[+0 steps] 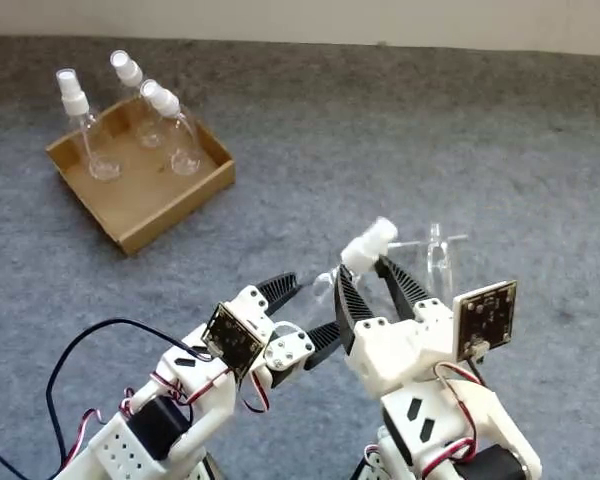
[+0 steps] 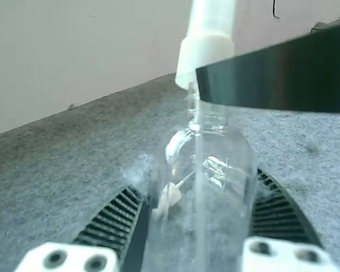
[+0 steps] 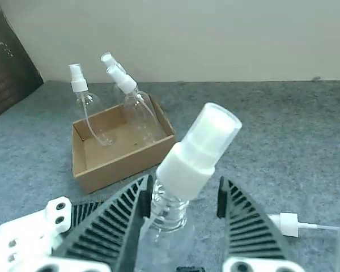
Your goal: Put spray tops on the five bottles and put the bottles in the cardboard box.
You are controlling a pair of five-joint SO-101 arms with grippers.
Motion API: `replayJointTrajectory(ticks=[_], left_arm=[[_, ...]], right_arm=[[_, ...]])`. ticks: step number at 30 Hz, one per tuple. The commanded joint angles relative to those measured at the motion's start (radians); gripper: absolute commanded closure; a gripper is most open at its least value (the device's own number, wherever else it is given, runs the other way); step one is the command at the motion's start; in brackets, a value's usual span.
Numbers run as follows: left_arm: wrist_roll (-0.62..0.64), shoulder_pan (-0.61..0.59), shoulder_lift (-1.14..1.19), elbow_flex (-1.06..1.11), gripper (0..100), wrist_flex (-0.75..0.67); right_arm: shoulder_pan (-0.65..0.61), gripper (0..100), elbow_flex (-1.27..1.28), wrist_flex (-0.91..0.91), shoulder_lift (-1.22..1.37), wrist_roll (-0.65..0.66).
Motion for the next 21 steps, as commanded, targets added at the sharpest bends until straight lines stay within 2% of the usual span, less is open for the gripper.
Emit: replayJointTrajectory(ticks=[1, 7, 12, 16, 21], left_arm=[[0.014, -0.019, -0.021, 0.018, 89, -0.020], [0.012, -0.019, -0.021, 0.018, 89, -0.018], [0.012, -0.019, -0.021, 0.018, 89, -0.018], [0.011, -0.019, -0.021, 0.018, 89, -0.018], [0.011, -0.025, -0.021, 0.018, 89, -0.018]], right_arm=[[-0.007, 83.4, -0.004, 0.015, -0.001, 0.012], [-0.120, 83.4, -0.005, 0.019, -0.001, 0.014], [-0.130, 83.5, -0.015, 0.021, -0.001, 0.018], [-0.128, 83.5, -0.015, 0.021, -0.001, 0.150], [-0.125, 83.6, -0.015, 0.021, -0.001, 0.219]])
